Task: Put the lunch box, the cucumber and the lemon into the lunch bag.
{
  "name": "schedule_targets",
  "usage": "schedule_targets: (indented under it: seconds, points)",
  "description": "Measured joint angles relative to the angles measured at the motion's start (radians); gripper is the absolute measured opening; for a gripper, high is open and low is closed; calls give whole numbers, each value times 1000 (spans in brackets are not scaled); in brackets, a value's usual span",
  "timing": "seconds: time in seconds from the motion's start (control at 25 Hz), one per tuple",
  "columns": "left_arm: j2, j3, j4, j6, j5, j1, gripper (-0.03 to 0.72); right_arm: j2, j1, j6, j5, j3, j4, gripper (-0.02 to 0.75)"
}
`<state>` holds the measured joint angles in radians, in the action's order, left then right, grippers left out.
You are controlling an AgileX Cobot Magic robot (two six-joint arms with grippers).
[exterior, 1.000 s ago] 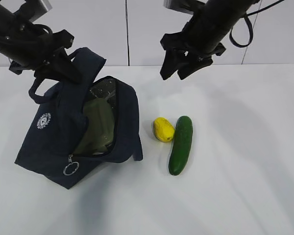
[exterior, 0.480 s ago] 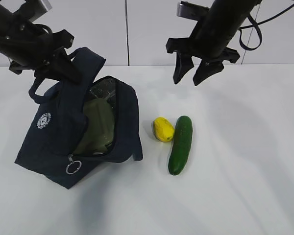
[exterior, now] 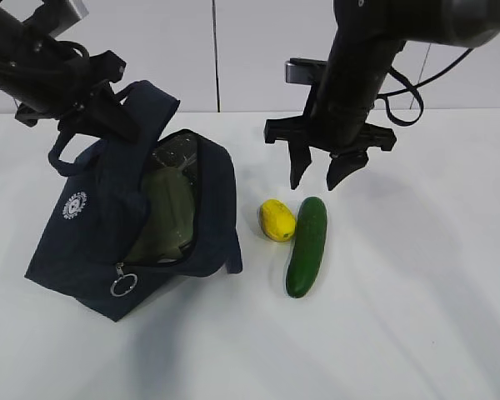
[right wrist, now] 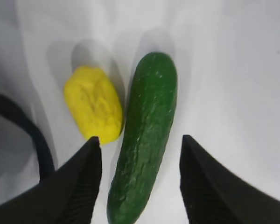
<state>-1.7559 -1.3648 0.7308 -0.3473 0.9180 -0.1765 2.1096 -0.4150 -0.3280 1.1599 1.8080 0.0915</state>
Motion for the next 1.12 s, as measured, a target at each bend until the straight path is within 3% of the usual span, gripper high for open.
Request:
schedule_targets:
  seconds: [0.2,0.76,0.84,1.0,1.12]
  points:
    - [0,0,0,0,0,0,-8,1,0,-158,-73,-13,-99,410]
    - [0,0,0,0,0,0,-8,27,0,-299,-98,-15,-163,411]
    - [0,0,0,0,0,0,-8,49,0,-299,-98,-15,-143,433]
    - [0,0,0,0,0,0,-8,91,0,-281,-100,-15,-91,562]
    - [0,0,0,0,0,0,-8,105,0,-277,-110,-15,-91,589]
